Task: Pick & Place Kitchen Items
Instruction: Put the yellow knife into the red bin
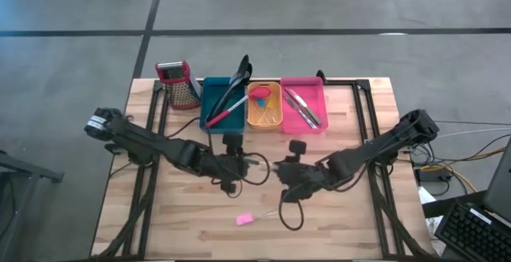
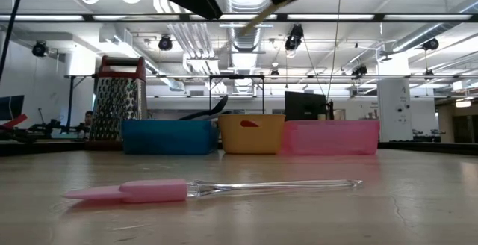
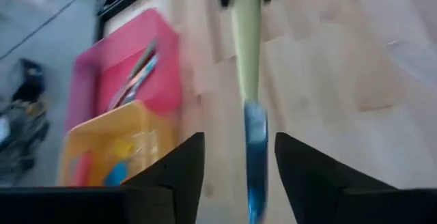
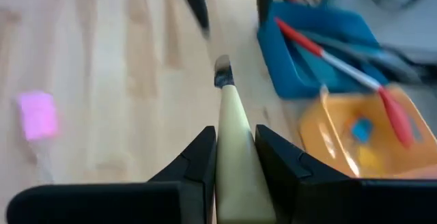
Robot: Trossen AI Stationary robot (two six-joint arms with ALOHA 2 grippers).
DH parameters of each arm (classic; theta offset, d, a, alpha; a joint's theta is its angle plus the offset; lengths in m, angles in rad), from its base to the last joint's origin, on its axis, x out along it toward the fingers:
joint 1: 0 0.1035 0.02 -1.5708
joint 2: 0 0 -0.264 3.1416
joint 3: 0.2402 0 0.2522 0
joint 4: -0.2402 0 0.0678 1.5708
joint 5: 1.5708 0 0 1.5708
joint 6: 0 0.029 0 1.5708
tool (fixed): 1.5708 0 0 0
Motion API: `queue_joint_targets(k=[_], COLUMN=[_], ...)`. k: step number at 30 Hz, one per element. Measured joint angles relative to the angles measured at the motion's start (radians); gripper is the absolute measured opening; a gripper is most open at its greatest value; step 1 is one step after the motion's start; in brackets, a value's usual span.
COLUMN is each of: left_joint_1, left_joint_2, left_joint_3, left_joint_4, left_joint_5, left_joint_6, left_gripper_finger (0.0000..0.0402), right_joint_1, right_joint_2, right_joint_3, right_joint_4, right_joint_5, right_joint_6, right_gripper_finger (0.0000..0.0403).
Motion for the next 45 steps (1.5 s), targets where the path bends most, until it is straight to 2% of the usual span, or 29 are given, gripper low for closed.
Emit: queue_joint_targets(k=[4, 7, 12, 16, 22, 26, 30, 34, 38, 45], left_joint_1=[0.0, 0.002, 0.001, 0.0, 0.0, 0.001, 0.001, 0.0, -0.001, -0.001], left_joint_2=[-0.045, -0.09, -0.158, -0.211, -0.273, -0.292, -0.308, -0.324, -0.34, -0.346], left_joint_3=[0.009, -0.024, -0.094, -0.193, -0.383, -0.493, -0.538, -0.542, -0.547, -0.551], left_joint_4=[-0.077, -0.081, -0.063, 0.039, 0.329, 0.563, 0.714, 0.726, 0.727, 0.731], left_joint_5=[-0.105, -0.189, -0.216, -0.217, -0.217, -0.217, -0.217, -0.217, -0.211, -0.209], left_joint_6=[-0.031, -0.052, -0.131, -0.148, -0.12, -0.052, 0.02, 0.006, -0.009, -0.015], left_gripper_finger=[0.0188, 0.0186, 0.0185, 0.0184, 0.0183, 0.0183, 0.0183, 0.0183, 0.0183, 0.0182], right_joint_1=[0.001, 0.004, -0.001, -0.023, -0.084, -0.119, -0.162, -0.25, -0.379, -0.574], right_joint_2=[-0.021, -0.035, -0.075, -0.133, -0.298, -0.445, -0.596, -0.72, -0.797, -0.8], right_joint_3=[0.0, 0.0, -0.004, -0.043, -0.199, -0.358, -0.536, -0.692, -0.81, -0.942], right_joint_4=[-0.186, -0.328, -0.54, -0.635, -0.613, -0.468, -0.169, 0.098, 0.234, 0.516], right_joint_5=[0.057, 0.153, 0.339, 0.418, 0.43, 0.45, 0.419, 0.334, 0.232, 0.008], right_joint_6=[0.144, 0.252, 0.454, 0.559, 0.633, 0.616, 0.44, 0.266, 0.2, 0.114], right_gripper_finger=[0.007, 0.007, 0.007, 0.007, 0.007, 0.007, 0.007, 0.007, 0.007, 0.007])
